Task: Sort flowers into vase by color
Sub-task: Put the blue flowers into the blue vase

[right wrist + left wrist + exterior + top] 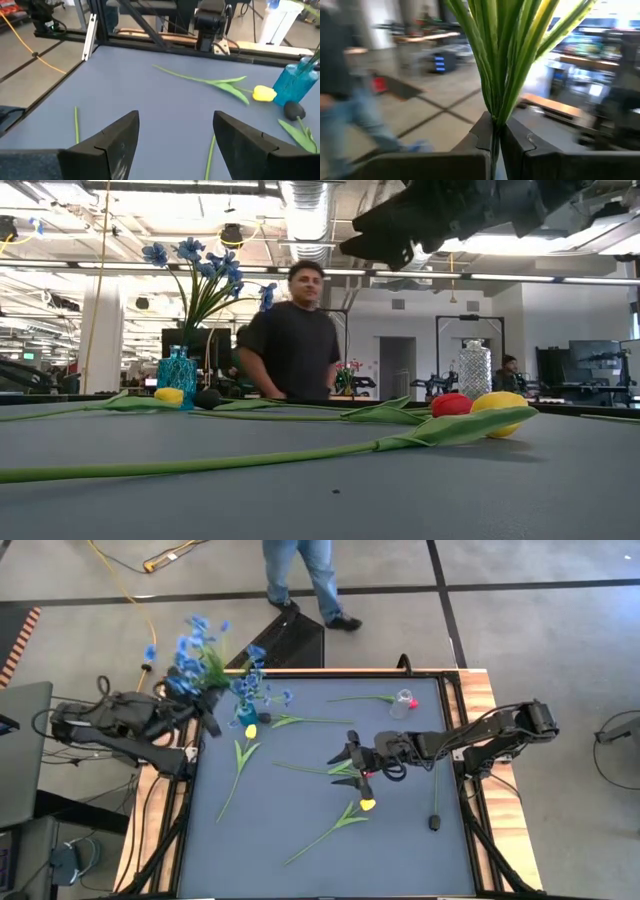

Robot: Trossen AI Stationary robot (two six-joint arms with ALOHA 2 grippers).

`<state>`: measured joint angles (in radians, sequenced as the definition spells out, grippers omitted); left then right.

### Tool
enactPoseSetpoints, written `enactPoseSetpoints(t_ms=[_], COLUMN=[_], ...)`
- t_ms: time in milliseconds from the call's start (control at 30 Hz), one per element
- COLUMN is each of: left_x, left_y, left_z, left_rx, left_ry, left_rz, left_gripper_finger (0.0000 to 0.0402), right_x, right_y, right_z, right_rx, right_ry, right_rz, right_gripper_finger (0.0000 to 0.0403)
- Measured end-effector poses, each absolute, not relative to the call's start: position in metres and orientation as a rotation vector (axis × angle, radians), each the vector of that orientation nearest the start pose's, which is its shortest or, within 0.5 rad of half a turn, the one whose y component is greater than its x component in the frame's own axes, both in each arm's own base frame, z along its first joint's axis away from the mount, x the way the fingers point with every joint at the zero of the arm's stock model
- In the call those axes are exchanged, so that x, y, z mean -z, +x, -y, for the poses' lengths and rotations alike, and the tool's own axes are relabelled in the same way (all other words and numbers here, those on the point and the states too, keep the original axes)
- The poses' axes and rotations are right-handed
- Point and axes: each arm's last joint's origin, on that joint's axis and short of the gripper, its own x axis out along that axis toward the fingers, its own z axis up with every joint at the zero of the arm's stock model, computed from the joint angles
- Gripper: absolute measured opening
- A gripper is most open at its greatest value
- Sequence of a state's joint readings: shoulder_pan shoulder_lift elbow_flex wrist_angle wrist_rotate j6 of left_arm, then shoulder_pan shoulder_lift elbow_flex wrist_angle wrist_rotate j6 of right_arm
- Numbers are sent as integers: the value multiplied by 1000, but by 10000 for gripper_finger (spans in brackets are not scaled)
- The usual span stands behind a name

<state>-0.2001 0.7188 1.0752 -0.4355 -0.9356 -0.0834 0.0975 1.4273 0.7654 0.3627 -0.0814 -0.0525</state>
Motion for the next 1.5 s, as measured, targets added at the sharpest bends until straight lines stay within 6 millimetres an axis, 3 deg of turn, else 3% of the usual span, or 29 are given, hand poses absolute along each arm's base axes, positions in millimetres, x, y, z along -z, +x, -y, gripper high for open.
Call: enactPoseSetpoints(t_ms=[167,600,833,1133,1500], left_x=[-413,-412,-408,-351,-289], left_y=[105,101,91,96,93], left_z=[-12,-53,-79,-122,-130], left_rx=[-901,-1129,-1113,-1045,-923], left_ry=[-29,81,35,-147,-284], left_rz=[-28,-121,-142,-265,-204], left_gripper_finger=[0,0,0,0,0], right_x=[-231,-231,-232,-229,-228], right_y=[302,302,302,299,296], right_z=[-32,-32,-32,-49,-63], right_rx=[-188,-183,-175,-221,-265], right_ry=[-62,-29,26,66,58], right_rz=[-315,-317,-320,-356,-362], right_gripper_finger=[282,282,282,282,282])
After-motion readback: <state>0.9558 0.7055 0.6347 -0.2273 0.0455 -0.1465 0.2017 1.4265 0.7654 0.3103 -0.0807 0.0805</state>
